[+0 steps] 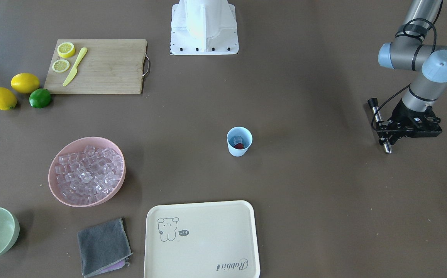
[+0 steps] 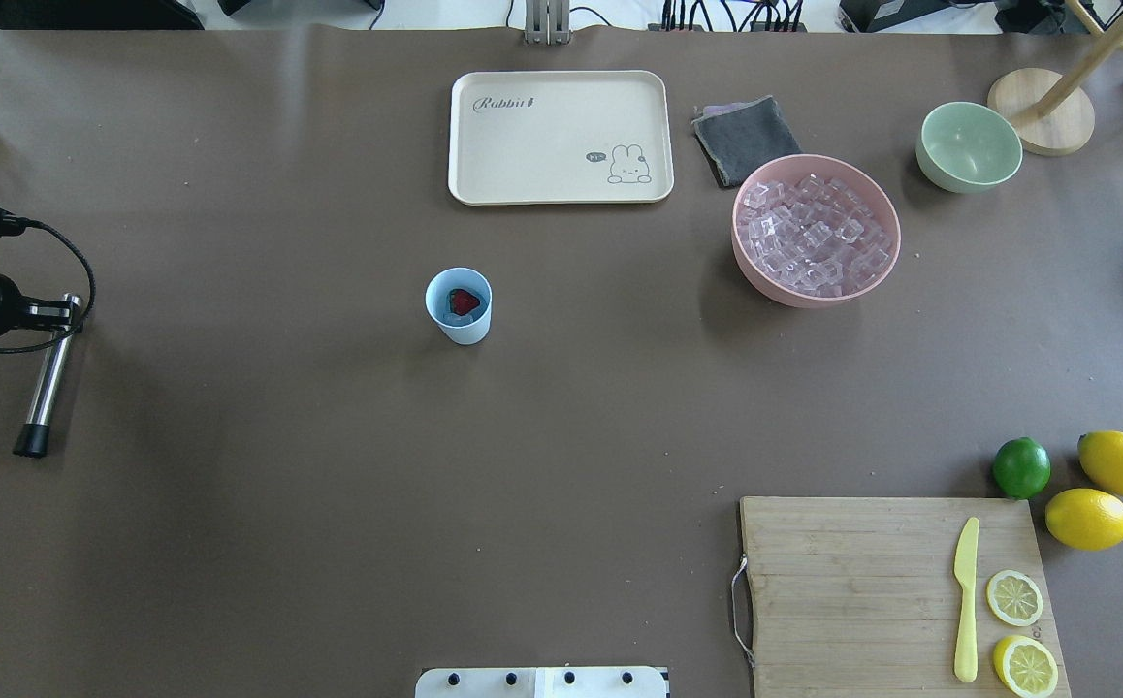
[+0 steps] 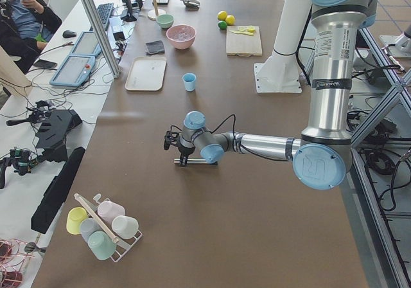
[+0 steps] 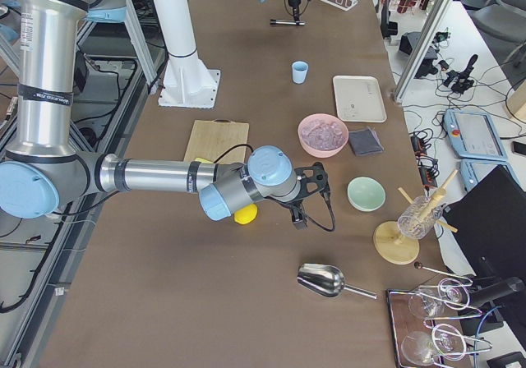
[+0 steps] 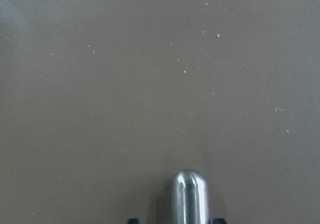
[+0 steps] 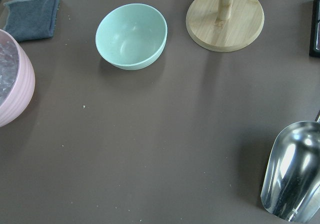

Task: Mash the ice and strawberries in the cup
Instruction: 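Move the left gripper back to the metal pestle and grasp it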

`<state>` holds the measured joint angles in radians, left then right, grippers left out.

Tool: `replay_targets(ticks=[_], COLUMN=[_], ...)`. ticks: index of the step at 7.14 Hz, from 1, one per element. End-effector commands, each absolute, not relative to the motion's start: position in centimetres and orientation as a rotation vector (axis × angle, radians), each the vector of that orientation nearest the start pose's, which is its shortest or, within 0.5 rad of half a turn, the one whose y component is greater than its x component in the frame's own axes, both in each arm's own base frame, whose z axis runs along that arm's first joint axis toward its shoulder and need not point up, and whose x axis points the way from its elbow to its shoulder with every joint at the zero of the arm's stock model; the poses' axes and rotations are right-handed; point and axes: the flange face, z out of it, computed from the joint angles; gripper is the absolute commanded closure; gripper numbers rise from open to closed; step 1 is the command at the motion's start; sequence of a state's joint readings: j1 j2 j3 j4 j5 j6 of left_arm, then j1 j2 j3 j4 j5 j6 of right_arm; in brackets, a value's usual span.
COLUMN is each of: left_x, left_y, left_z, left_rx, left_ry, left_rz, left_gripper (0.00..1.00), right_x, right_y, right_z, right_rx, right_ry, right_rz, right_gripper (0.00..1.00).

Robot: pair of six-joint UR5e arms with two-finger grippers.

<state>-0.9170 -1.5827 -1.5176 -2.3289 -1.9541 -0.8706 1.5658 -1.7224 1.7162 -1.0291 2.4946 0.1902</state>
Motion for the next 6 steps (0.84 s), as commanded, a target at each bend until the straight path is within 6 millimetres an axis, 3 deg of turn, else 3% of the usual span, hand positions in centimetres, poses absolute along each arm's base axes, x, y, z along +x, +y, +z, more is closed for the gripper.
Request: replay_targets(ticks=[1,2,3,4,5,6], left_x=[24.9,24.8,24.3,21.8,22.4,22.9], left_y=[-48.0,-48.0,-48.1,-50.3,-54.4,-56.7], left_z=[60.5,60.4,57.6,53.3,46.9,42.1], left_rx=[0.257,0.254,0.268,0.318,0.422,0.548], left_ry=[0.765,0.771,0.82,0.873,0.921,0.924], left_rz=[-0.057,-0.056,-0.045,-0.077,-0.078,-0.093], left_gripper=[0.68,0.69,0.69,0.69,0.69,0.69], right_x=[5.2,5.1,5.2,5.2,5.2,5.2], right_y=[-44.4,-44.3,-44.3,-44.3,-44.1,-43.9], right_z=[58.7,58.7,58.6,58.7,58.8,58.9], right_rx=[0.403,0.402,0.405,0.404,0.403,0.402], right_ry=[-0.942,-0.943,-0.944,-0.943,-0.943,-0.945], right_rz=[-0.077,-0.078,-0.078,-0.079,-0.078,-0.08], right_gripper=[0.02,0.02,0.02,0.02,0.02,0.02])
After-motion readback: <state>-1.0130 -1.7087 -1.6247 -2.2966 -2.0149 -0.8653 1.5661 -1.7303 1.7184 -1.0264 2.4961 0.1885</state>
